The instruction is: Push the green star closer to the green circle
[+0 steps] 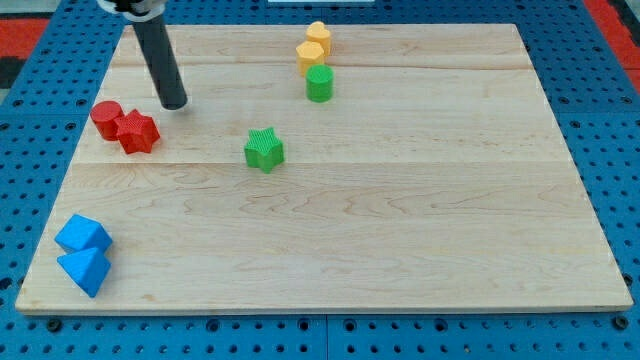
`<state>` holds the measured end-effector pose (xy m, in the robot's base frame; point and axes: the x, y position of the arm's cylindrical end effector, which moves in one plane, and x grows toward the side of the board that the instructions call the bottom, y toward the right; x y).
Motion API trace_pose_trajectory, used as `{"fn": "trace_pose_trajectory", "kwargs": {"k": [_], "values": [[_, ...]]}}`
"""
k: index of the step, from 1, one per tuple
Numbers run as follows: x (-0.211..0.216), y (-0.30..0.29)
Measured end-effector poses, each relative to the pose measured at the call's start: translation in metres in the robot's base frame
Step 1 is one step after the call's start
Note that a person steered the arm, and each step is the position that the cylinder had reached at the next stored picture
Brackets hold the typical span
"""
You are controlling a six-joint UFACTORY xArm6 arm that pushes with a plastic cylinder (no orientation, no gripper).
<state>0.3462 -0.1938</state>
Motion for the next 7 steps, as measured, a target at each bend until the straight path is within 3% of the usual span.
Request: {"fn": "trace_pose_trajectory", "kwargs": {"k": [1,3,5,7], "values": [[0.015,-0.018],[0.066,0.001],[0.099,0.072],[0.102,0.134]]}}
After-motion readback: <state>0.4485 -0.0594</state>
